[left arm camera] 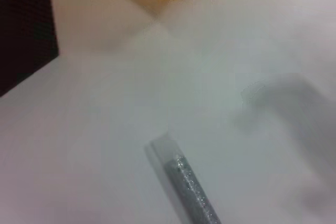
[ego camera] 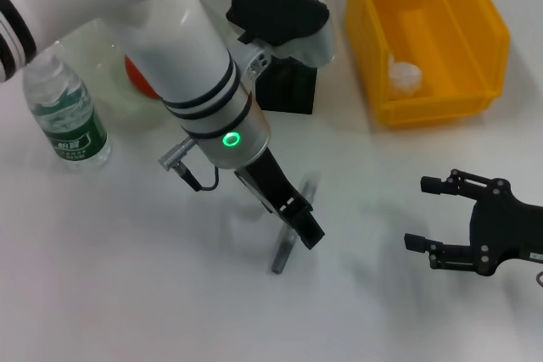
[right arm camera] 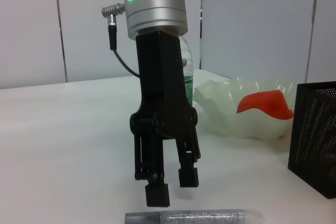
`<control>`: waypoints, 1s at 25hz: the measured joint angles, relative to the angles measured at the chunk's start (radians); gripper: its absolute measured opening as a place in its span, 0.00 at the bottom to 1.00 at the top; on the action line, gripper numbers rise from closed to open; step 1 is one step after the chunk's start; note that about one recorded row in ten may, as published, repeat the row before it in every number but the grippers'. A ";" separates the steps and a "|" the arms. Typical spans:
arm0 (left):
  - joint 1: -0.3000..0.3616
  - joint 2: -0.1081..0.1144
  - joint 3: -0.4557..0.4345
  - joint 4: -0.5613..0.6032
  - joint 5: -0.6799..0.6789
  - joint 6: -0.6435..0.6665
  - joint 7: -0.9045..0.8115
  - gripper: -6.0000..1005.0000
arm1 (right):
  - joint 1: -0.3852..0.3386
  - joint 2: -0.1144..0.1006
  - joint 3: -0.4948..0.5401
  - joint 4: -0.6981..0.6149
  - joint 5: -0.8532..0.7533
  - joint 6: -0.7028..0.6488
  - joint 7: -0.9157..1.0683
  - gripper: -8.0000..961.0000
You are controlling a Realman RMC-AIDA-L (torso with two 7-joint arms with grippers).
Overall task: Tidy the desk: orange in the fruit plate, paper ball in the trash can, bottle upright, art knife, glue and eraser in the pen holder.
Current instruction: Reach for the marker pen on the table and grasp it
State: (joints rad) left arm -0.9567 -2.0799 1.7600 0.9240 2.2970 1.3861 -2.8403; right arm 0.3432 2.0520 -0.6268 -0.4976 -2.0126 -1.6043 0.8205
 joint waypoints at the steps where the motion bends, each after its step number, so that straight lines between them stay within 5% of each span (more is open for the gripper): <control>1: 0.000 0.000 0.000 0.000 0.000 0.000 0.000 0.79 | 0.000 0.000 0.000 0.000 0.000 0.000 0.000 0.85; 14: 0.003 0.000 0.112 0.001 -0.007 -0.050 0.035 0.79 | 0.000 0.002 0.001 -0.001 0.005 0.000 0.001 0.85; 25: 0.005 0.000 0.116 0.011 -0.007 -0.055 0.059 0.79 | 0.007 0.001 0.001 -0.001 0.006 0.001 0.012 0.85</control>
State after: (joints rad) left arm -0.9518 -2.0800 1.8764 0.9354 2.2902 1.3312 -2.7816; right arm 0.3505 2.0527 -0.6258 -0.4985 -2.0063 -1.6029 0.8327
